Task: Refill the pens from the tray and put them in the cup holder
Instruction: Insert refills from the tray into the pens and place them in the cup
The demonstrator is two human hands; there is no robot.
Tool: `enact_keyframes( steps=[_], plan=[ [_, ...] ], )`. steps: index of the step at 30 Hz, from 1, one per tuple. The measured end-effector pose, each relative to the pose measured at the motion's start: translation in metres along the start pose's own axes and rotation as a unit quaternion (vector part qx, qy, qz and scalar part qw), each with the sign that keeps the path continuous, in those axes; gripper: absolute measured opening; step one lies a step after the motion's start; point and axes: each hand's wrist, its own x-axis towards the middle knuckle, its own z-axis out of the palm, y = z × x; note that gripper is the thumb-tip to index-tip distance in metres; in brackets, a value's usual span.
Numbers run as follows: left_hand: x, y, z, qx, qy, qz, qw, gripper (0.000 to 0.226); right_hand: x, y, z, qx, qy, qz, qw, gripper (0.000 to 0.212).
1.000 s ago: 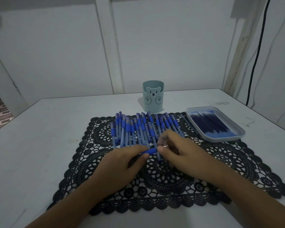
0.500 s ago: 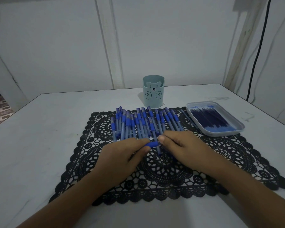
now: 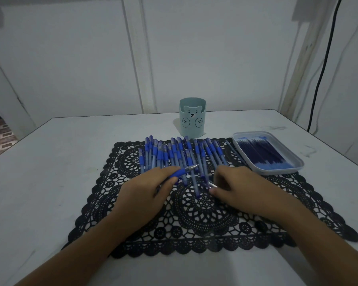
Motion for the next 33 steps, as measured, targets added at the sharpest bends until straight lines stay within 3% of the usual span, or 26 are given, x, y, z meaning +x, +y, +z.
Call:
enact_keyframes(
  steps=[3, 6, 15, 21, 25, 29, 33],
  plan=[
    [0.000, 0.002, -0.001, 0.012, -0.008, 0.002, 1.000, 0.035, 0.003, 0.000, -0.006, 0.182, 0.075, 0.001, 0.980, 0.005],
    [0.001, 0.003, -0.002, 0.012, -0.014, 0.005, 1.000, 0.033, 0.005, 0.000, -0.007, 0.269, 0.143, -0.027, 0.952, 0.011],
    [0.001, 0.000, -0.002, 0.000, -0.007, 0.001, 1.000, 0.034, 0.006, -0.001, -0.003, 0.309, 0.174, -0.030, 0.935, 0.009],
    [0.001, 0.005, -0.004, 0.015, -0.035, 0.017, 0.999, 0.033, 0.006, -0.010, 0.008, 0.360, 0.100, -0.041, 0.927, 0.013],
    [0.004, 0.006, -0.006, -0.057, -0.062, -0.013, 0.996, 0.036, 0.006, -0.011, 0.015, 0.370, 0.086, -0.064, 0.923, 0.016],
    [0.007, 0.008, -0.006, -0.153, -0.111, -0.051, 0.981, 0.024, 0.006, -0.008, 0.017, 0.349, 0.092, -0.088, 0.928, 0.018],
    [0.013, 0.012, -0.007, -0.162, -0.164, -0.083, 0.970, 0.012, 0.010, -0.005, 0.020, 0.297, 0.115, -0.101, 0.942, 0.017]
  ],
)
